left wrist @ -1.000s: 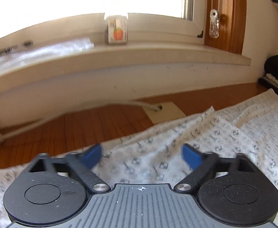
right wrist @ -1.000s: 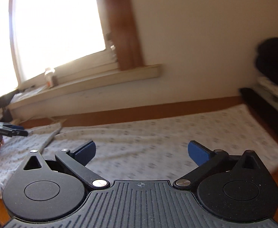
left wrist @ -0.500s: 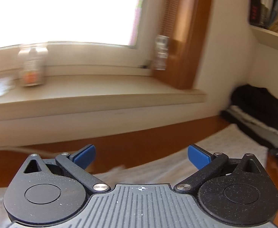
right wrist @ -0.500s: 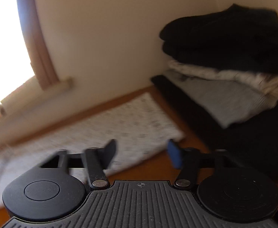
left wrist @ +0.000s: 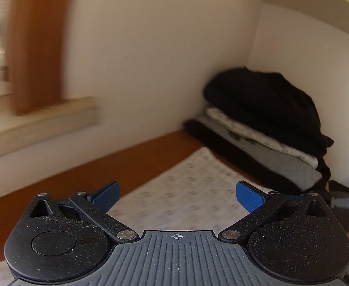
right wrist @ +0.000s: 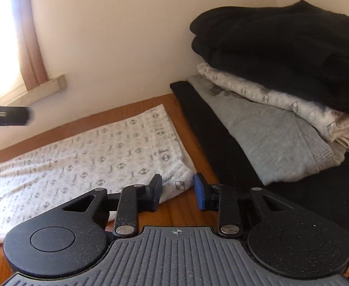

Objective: Fold clothes

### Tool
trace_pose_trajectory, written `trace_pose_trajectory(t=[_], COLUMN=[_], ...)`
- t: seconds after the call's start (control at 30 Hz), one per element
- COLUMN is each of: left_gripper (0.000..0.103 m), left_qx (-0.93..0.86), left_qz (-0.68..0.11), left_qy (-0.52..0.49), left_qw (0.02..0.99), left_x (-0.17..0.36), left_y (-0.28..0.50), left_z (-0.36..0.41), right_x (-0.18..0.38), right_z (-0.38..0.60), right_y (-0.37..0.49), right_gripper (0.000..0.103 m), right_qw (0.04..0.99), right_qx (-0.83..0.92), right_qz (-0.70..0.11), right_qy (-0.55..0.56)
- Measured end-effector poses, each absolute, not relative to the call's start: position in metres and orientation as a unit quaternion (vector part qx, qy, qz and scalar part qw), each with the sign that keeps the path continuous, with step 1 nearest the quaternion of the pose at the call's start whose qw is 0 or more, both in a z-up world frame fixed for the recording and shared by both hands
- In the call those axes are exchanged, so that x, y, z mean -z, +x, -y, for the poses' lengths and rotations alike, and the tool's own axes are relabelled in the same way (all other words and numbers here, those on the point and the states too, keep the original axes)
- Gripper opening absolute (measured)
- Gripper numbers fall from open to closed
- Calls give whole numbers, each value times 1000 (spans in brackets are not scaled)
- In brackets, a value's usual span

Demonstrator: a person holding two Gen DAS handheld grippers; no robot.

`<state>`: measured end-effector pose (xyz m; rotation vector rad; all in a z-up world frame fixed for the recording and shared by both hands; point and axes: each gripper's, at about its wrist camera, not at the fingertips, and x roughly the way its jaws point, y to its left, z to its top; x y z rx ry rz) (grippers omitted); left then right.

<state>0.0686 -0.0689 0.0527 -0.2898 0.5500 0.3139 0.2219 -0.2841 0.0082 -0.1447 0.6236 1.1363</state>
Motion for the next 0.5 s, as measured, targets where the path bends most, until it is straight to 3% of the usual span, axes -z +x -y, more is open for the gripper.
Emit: trace_pose_trajectory(t=[0.03,0.1,0.5], left_gripper=[103,103,103], left_qx=[-151,-144,-111], left_qz=[-273,-278,-302], left_qy=[-141,-150,-270], left_qw=[940,938,907], left_x=[-50,-45,-26], left_y=[81,100,176], left_z=[73,79,74], right_x=[-8,-9,-29], right_z=[284,283,289], right_y=[223,223,169], right_gripper=[14,12,10], right_qw=[793,791,759], right_qx=[-532,-540,-616], right_qz=[-289,-283,-203], right_qy=[-64,-57,-58])
